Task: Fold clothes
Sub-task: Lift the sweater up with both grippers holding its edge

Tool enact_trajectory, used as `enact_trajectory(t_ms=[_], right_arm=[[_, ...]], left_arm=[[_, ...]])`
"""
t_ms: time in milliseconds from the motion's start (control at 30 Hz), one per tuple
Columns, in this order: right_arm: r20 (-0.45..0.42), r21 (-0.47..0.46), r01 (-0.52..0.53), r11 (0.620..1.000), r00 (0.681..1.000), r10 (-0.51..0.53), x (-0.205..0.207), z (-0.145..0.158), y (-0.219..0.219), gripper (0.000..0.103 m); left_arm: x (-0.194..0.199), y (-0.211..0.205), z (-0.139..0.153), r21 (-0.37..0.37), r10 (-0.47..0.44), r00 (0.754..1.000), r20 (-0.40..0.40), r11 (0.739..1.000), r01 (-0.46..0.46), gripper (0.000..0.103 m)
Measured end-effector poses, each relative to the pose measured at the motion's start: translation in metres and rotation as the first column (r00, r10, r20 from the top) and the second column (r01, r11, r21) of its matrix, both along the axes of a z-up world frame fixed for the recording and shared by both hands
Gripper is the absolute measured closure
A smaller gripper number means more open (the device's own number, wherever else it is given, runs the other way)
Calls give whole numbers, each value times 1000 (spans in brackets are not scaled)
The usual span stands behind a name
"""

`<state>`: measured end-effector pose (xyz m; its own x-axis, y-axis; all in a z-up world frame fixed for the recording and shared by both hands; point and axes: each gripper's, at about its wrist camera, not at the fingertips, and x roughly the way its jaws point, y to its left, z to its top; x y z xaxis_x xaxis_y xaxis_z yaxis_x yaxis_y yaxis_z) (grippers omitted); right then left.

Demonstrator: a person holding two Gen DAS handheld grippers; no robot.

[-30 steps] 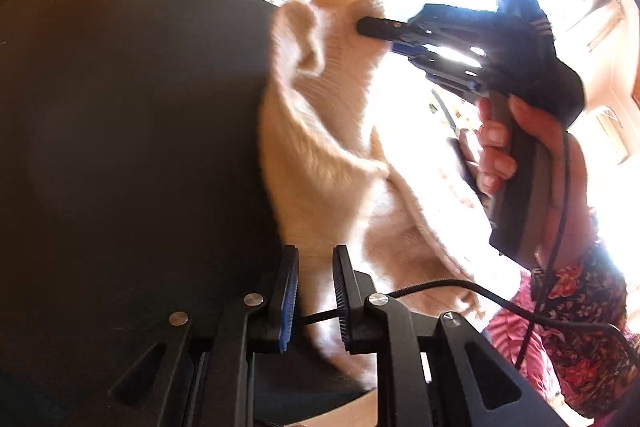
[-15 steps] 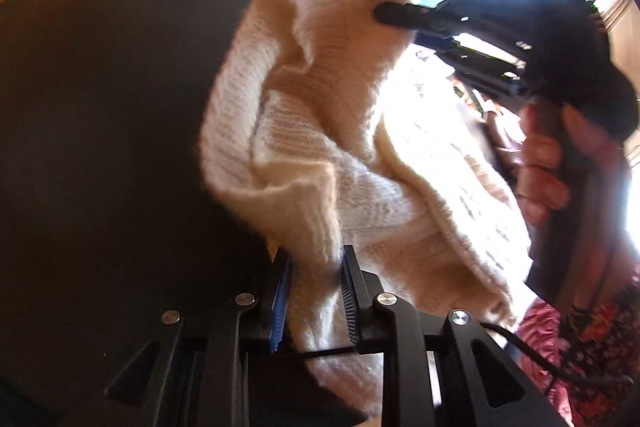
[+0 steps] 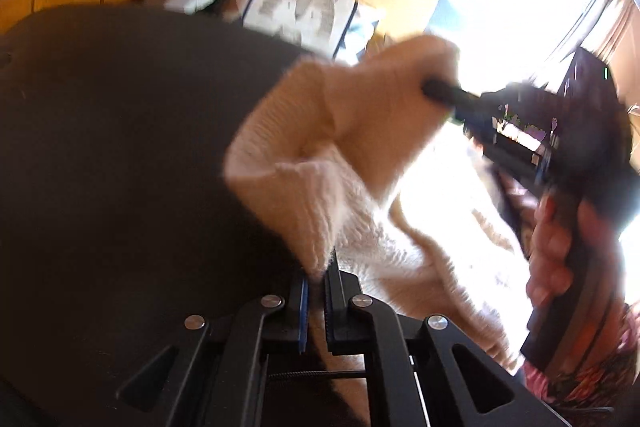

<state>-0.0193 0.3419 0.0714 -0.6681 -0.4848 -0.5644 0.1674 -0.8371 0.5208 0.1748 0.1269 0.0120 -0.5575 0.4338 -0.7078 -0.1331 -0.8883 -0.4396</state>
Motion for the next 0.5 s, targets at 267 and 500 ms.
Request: enact_trajectory(t_ms=[267,500], right_arm=[[-134,-51,22,998,991,-29,21,48,5,92],[-233,-107,33,994,971,-58,38,88,14,92]], left_arm=[[6,-14,63,-18,40,980,-195,999,-44,98],[-84,-15,122,-41,43,944,-328,997,-60,98]])
